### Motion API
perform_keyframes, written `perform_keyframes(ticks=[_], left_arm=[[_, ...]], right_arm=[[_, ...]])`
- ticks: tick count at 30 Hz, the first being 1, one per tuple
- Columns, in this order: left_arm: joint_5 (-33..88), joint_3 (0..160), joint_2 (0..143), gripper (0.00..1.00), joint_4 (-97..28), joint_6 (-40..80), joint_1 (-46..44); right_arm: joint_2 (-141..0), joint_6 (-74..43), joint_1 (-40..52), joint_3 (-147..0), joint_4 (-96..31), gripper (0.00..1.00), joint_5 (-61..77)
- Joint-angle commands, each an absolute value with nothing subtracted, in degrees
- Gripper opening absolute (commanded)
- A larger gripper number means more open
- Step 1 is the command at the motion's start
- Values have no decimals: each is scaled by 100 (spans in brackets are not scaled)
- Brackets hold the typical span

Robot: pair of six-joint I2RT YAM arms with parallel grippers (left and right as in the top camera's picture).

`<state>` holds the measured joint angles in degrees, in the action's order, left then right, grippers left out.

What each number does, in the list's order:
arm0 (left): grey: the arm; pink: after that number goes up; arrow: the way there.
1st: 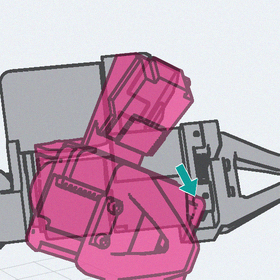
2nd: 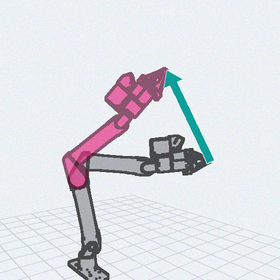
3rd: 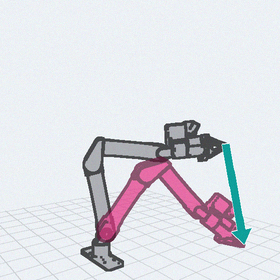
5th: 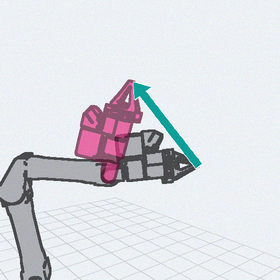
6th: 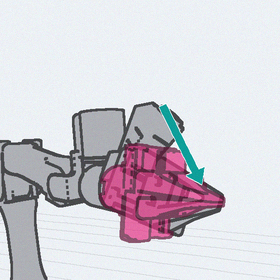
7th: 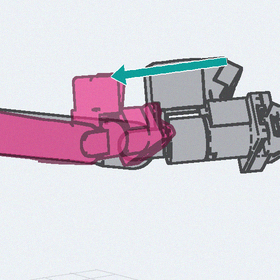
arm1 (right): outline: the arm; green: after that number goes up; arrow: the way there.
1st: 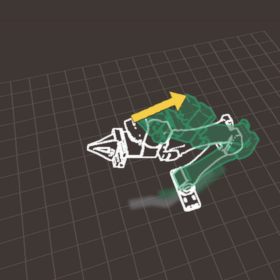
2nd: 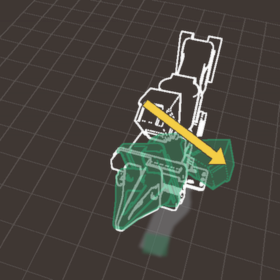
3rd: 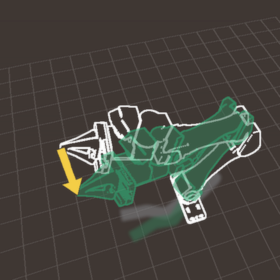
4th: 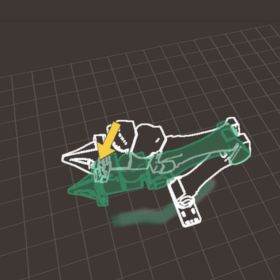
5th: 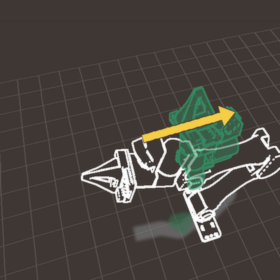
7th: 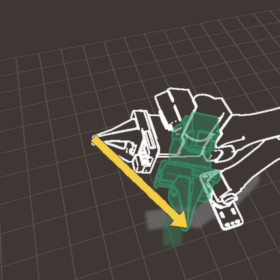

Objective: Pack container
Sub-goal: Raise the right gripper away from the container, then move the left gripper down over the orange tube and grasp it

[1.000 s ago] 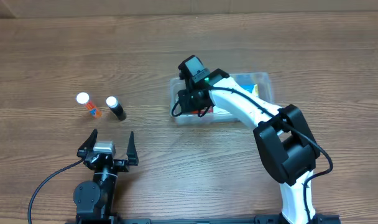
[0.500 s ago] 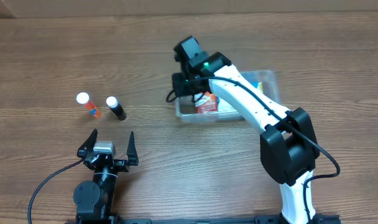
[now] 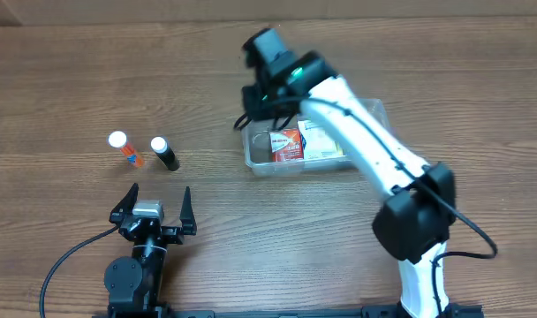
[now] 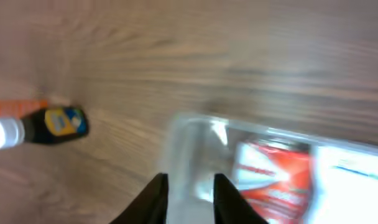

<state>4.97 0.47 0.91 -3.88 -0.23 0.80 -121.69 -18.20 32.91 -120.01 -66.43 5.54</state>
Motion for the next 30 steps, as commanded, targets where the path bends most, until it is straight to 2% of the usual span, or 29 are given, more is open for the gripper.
perform_keyframes(ticks=[1, 5, 9, 14, 18, 21, 25, 30], left_arm=[[541, 32, 69, 100, -401, -130, 110], [539, 32, 69, 100, -401, -128, 110], [541, 32, 69, 100, -401, -130, 110], [563, 32, 69, 100, -169, -128, 110], [611, 32, 69, 100, -270, -123, 110], [744, 32, 73, 100, -377, 108, 110], [827, 32, 102, 100, -368, 1087, 110], [1184, 95, 117, 100, -384, 1531, 106]], right_arm=[[-11225, -1632, 2545, -12822, -7177, 39, 305], [-10412, -1780, 1461, -13131, -7769, 78, 392], [-9710, -2023, 270, -13133, -8095, 100, 891], [-9251, -2137, -1002, -13133, -8648, 100, 1627], [-9198, -2128, -1533, -13133, -9107, 100, 1662], [-9227, -2126, -1708, -13126, -9277, 100, 1660], [-9242, -2126, -1739, -13126, -9336, 100, 1660], [-9242, -2126, -1739, -13126, -9336, 100, 1660]])
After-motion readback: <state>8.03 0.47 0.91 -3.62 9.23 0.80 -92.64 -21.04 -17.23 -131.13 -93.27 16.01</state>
